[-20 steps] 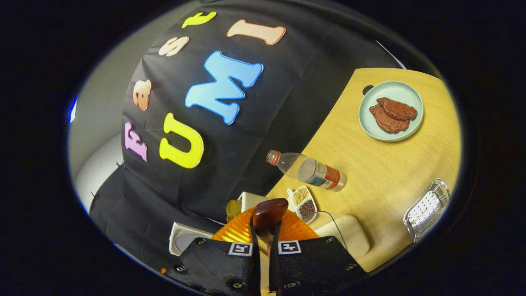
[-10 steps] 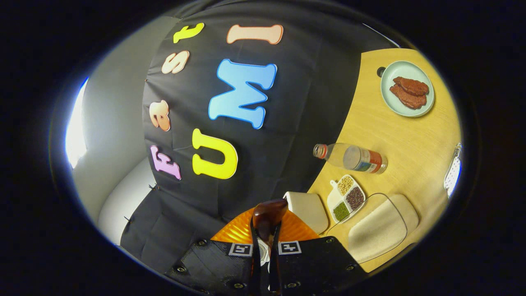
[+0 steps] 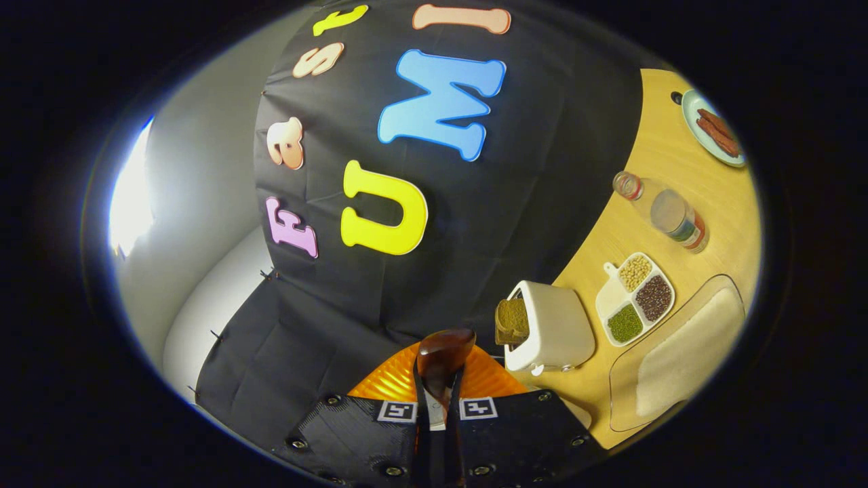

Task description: Close the left gripper, press the button to open the rice cooker; take a wooden spoon from the chopstick holder with the right hand, scoop a spoonful of rice and pour it into the rice cooker, then put the wooden spoon back into the chopstick holder.

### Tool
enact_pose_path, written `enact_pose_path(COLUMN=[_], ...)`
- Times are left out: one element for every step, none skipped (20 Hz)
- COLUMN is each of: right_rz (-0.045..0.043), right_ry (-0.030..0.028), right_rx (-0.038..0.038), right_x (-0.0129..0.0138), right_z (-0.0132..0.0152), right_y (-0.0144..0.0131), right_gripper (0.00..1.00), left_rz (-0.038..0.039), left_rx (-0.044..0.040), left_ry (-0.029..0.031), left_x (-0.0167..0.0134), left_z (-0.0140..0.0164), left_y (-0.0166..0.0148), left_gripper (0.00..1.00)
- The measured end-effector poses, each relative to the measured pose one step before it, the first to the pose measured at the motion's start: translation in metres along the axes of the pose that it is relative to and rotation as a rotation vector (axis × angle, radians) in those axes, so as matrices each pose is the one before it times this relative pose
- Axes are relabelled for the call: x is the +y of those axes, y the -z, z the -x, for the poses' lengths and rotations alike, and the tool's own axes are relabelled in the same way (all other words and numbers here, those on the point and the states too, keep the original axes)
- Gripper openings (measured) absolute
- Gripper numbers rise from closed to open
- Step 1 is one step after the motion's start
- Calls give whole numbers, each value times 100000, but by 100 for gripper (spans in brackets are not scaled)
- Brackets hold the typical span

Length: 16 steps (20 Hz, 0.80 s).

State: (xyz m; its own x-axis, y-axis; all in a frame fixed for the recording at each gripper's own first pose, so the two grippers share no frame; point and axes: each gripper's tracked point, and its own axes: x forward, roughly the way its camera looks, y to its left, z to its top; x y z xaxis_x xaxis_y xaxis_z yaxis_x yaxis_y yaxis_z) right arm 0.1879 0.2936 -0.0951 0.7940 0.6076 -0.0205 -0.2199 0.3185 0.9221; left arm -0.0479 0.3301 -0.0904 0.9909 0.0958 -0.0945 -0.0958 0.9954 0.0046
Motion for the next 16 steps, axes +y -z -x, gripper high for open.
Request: enact_pose_path(right_rz=[1749, 1144, 1492, 1131, 1488, 1542, 2030, 1763, 2353, 2486, 2462, 2317, 1801, 2131, 2752, 2910], right_ry=[-208, -269, -387, -366, 86, 329, 273, 340, 810, 772, 1158, 1184, 665, 637, 810, 977], right_rx=[2188, 1734, 2302, 1925, 1530, 1919, 2207, 1655, 1973, 2050, 2028, 1462, 1349, 1322, 946, 902], right_x=[489, 278, 447, 322, 202, 210, 81, 105, 12, -122, -180, -135, 101, 32, 223, 66], right_z=[-1017, -941, -1144, -1032, -1060, -1176, -1270, -873, -1164, -1131, -1264, -1017, -823, -771, -824, -687], right_y=[1041, 794, 1041, 805, 771, 826, 1062, 778, 881, 667, 990, 646, 567, 498, 450, 330], right_gripper=[8, 8, 8, 8, 8, 8, 8, 8, 8, 8, 8, 9, 8, 8, 8, 8], left_rz=[284, 473, 426, 208, 90, 224, 275, 479, 372, 281, 235, 143, 197, -32, -105, -249], left_rx=[-7, -92, 82, 249, 68, 13, 129, -17, -276, 103, 405, -112, 108, 186, 72, -7], left_ry=[-485, -209, -290, -402, -559, -269, -271, -1, -281, -324, -371, -638, -296, -486, -303, -533], left_x=[482, 401, 285, 265, 328, 166, 194, 126, 237, 127, 72, 247, 146, 210, 208, 162], left_z=[134, 109, 151, 18, -24, -39, 78, 24, 128, -41, 218, 92, 141, 178, 252, 10], left_y=[279, 38, -4, 198, 336, 36, 162, 53, -74, 147, 144, -33, 34, -58, 58, -84], left_gripper=[99, 95, 96, 96, 96, 95, 95, 95, 95, 95, 95, 95, 95, 95, 95, 95])
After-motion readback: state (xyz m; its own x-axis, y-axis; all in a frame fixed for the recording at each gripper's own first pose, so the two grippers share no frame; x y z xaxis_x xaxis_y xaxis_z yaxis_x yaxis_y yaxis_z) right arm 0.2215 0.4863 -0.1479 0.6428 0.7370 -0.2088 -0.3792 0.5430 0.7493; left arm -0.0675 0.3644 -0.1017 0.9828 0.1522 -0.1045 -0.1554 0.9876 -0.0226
